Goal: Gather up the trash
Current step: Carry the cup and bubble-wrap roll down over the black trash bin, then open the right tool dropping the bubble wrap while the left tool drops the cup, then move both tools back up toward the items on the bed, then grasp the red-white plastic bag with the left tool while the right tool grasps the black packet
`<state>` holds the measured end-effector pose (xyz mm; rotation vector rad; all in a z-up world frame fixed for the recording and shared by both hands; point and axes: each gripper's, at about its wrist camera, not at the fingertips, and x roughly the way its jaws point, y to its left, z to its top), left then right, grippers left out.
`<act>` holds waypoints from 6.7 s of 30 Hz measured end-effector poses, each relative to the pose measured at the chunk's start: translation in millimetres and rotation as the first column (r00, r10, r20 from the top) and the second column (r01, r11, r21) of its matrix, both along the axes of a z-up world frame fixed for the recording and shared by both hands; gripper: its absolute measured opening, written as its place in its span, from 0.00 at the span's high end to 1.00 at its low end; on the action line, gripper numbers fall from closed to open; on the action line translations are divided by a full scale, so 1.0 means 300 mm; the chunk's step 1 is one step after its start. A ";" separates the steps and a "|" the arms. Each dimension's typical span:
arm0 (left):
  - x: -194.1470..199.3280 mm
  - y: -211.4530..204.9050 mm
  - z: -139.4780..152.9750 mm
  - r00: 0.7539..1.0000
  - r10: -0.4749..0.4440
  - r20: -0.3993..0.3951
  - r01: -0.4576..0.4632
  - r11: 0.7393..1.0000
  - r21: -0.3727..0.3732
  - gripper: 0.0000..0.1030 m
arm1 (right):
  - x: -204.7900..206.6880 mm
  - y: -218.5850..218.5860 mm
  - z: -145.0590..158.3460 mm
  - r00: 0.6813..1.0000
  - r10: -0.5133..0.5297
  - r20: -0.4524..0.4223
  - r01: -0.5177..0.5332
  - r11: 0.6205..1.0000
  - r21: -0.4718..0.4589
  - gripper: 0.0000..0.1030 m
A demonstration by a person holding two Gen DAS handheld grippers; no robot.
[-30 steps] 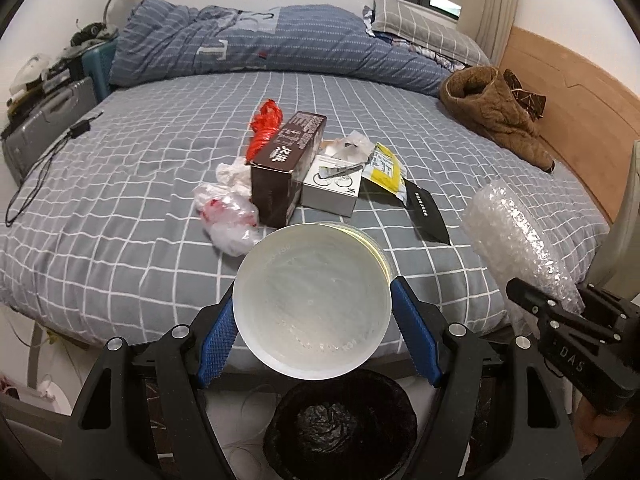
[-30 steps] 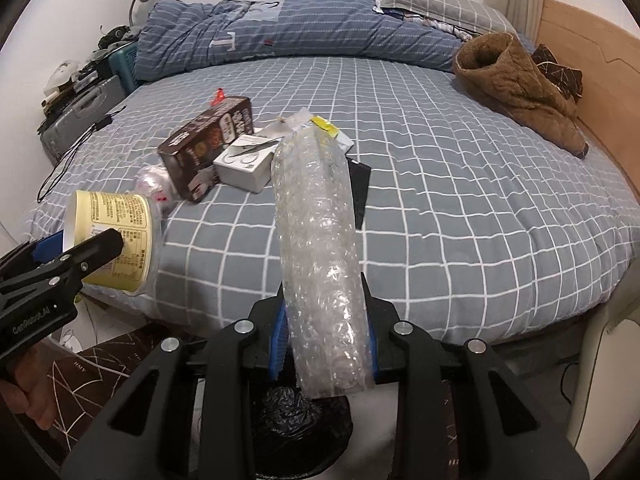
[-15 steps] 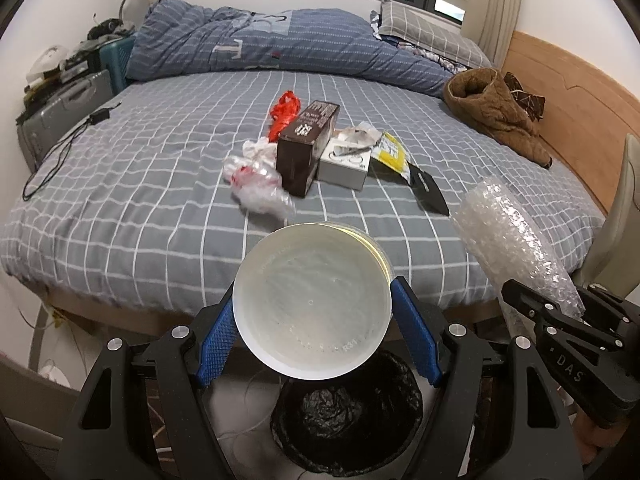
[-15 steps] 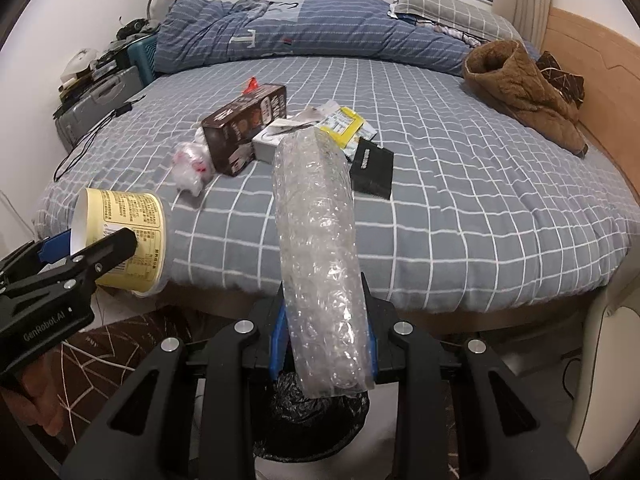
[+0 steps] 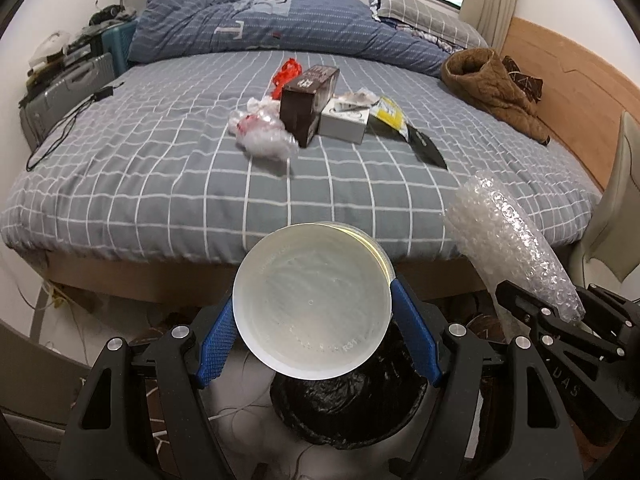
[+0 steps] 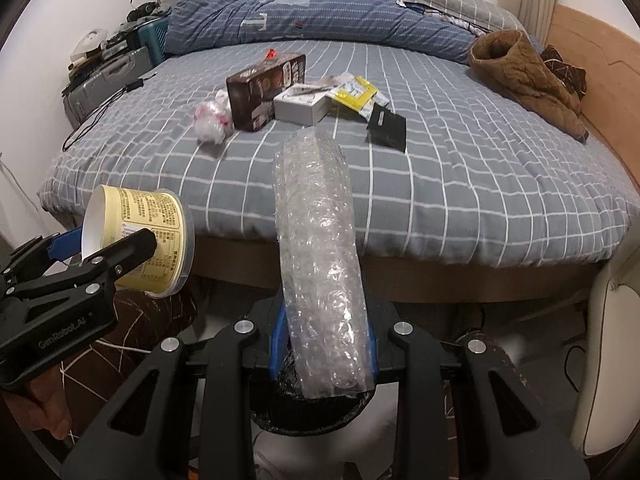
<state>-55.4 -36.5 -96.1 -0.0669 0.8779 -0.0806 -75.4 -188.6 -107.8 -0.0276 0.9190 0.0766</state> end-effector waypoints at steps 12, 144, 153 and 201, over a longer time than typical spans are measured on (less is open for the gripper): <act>-0.003 -0.008 -0.141 0.997 -0.002 -0.072 0.002 1.000 0.006 0.31 | -0.012 0.028 -0.169 0.996 0.015 -0.090 -0.015 1.000 0.005 0.72; 0.376 0.107 -0.042 0.995 0.102 0.012 -0.102 0.994 0.029 0.06 | 0.372 -0.182 -0.019 0.992 -0.103 0.074 0.104 0.994 -0.020 0.07; 0.591 0.156 -0.031 0.992 0.120 0.026 -0.120 0.993 0.009 0.06 | 0.639 -0.223 -0.032 0.987 -0.142 0.077 0.142 0.990 0.012 0.07; 0.789 0.188 -0.173 0.993 0.120 0.022 -0.121 0.992 0.034 0.41 | 0.891 -0.277 -0.192 0.977 -0.195 0.082 0.192 0.981 0.042 0.47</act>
